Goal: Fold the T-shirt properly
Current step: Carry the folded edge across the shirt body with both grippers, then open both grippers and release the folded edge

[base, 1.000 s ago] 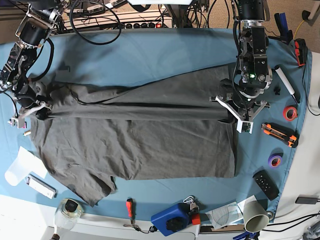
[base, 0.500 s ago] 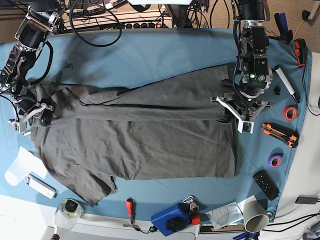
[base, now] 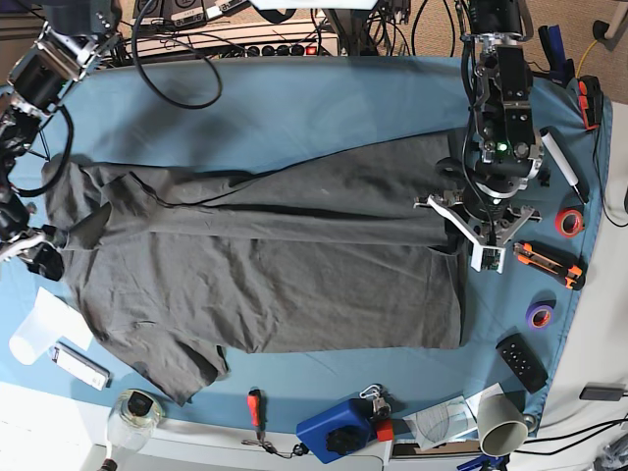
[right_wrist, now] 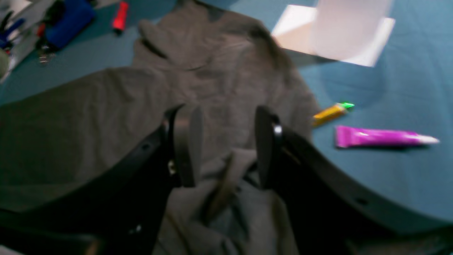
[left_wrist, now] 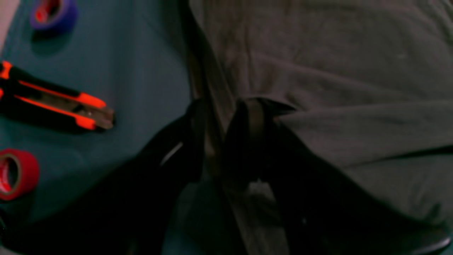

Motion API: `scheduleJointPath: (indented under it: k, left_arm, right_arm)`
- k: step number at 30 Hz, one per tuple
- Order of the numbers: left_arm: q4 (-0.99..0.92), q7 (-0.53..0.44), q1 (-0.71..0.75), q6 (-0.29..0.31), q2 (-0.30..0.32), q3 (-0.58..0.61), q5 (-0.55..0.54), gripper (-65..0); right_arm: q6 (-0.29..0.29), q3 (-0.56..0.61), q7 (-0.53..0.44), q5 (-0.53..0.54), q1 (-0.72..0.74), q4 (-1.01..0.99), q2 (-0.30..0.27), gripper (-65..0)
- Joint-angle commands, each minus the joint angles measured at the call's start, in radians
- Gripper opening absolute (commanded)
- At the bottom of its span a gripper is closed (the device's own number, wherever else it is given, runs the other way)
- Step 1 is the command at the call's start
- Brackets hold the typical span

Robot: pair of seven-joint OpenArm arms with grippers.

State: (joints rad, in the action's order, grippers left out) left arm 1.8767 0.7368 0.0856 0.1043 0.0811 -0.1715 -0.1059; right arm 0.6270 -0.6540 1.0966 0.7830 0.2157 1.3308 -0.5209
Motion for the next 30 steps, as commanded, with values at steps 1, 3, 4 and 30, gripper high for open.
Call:
scheduleJointPath:
  k: [1, 3, 4, 30]
  left_arm:
    - [0.022, -0.02, -0.014, -0.003, 0.005, -0.002, 0.002, -46.2]
    - [0.022, -0.031, -0.014, -0.003, 0.005, -0.002, 0.005, -46.2]
    - [0.021, -0.032, -0.014, -0.003, 0.005, -0.002, 0.006, -46.2]
    - [-0.078, 0.035, -0.068, -0.04, 0.005, -0.002, 0.049, -28.1]
  right_arm:
    - [0.005, -0.005, -0.025, 0.019, 0.019, 0.017, -0.038, -40.3]
    - [0.005, -0.005, -0.023, 0.008, 0.019, 0.017, -0.055, -40.3]
    - [0.005, -0.005, -0.024, 0.002, 0.019, 0.017, -0.059, -40.3]
    - [0.0, -0.005, -0.021, -0.023, 0.017, 0.016, -0.058, -40.3]
